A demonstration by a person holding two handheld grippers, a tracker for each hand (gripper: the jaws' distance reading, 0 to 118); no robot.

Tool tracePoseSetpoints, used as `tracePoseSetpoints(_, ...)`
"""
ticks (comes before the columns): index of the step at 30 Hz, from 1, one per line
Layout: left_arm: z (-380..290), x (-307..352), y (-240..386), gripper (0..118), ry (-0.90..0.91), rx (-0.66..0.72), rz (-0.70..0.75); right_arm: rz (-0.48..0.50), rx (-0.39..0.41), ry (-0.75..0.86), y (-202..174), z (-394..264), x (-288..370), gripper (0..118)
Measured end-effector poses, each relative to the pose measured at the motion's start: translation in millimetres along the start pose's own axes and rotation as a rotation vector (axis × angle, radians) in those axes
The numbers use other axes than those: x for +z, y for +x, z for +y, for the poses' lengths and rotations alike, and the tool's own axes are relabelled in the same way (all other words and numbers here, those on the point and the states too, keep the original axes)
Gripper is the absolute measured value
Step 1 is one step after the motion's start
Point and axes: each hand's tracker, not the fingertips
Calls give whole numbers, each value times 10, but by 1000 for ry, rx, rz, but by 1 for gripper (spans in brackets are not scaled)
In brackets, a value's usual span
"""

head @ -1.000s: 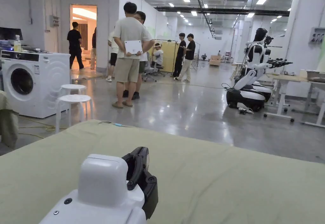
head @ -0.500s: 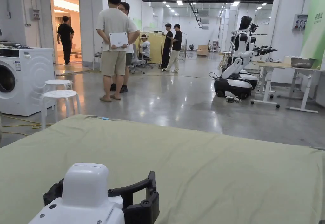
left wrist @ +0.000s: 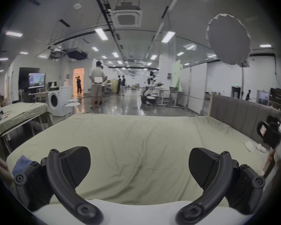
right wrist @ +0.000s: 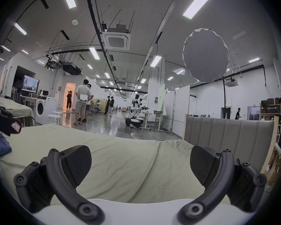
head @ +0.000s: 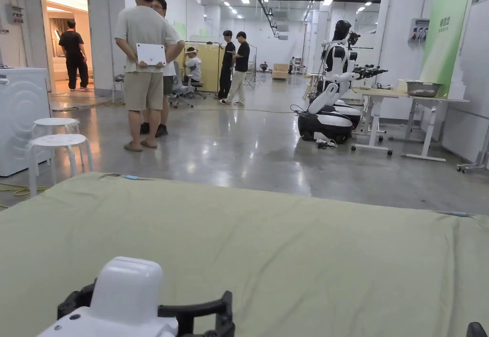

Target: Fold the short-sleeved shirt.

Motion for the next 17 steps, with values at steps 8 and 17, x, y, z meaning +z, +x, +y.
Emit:
tracePoseSetpoints(8, 73, 135, -41, 118, -28, 173, -123, 21, -36, -30, -9, 11, 4, 118)
tracePoseSetpoints(17, 82, 81, -186, 118, -44, 267, -105, 80, -7, -65, -111, -35, 37, 118)
